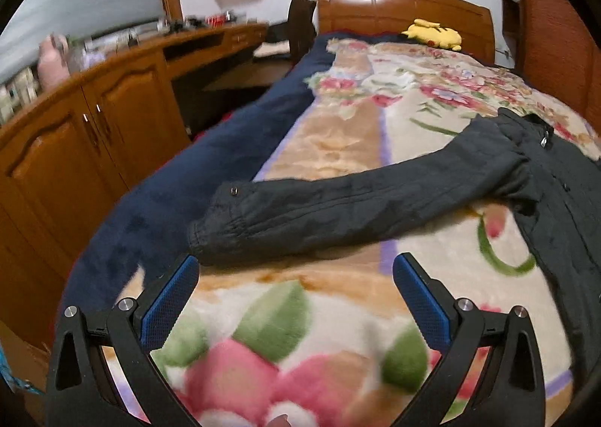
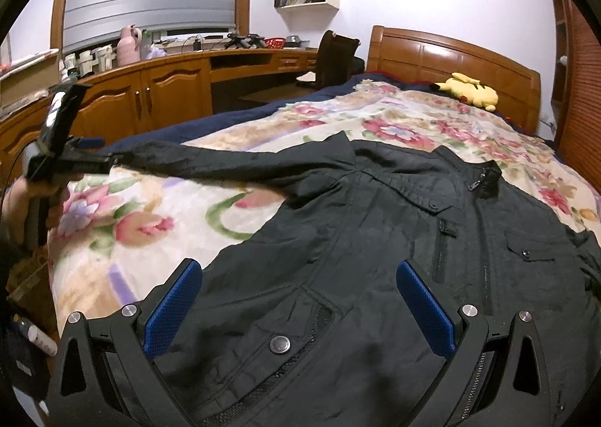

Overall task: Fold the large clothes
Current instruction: 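Move the left tool out along the jacket sleeve to its cuff, then close the left tool on the sleeve cuff and lift it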

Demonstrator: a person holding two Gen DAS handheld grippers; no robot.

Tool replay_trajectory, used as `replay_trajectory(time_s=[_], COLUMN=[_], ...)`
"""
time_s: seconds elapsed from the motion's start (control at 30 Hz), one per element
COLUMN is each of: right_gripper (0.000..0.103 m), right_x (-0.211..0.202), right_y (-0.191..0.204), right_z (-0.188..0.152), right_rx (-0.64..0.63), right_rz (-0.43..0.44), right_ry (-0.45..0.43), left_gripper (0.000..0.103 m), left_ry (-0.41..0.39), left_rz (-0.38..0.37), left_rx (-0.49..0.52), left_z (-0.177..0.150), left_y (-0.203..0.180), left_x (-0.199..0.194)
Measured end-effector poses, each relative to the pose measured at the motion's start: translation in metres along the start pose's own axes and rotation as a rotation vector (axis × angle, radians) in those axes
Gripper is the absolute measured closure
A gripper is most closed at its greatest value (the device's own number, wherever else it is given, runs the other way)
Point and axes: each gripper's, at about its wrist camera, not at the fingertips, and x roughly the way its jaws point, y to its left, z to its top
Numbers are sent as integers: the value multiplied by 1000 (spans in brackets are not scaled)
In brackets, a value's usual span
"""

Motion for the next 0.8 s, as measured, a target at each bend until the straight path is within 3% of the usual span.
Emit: replay_trajectory(time_s=[0.23, 0.4, 0.6, 0.7, 0.8], right_gripper=[0, 0, 0, 0, 0], right_x=[-4, 5, 13, 18, 18], right_y=[10, 24, 38, 40, 40], right_z=[-10, -3, 4, 6, 6], right_rx=[-11, -17, -29, -27, -24], right_rz=[-1, -7, -11, -7, -4], right_ry=[24, 41, 43, 47, 50], left_gripper=[0, 7, 22, 30, 51], left_ry=[61, 88, 141, 154, 168], left_rz=[-6, -23, -89, -100, -96], left_rx=[-125, -221, -329, -330, -295], left_z=[11, 12, 6, 7, 11], left_y=[36, 61, 77, 72, 62], left_x=[22, 37, 56, 62, 66])
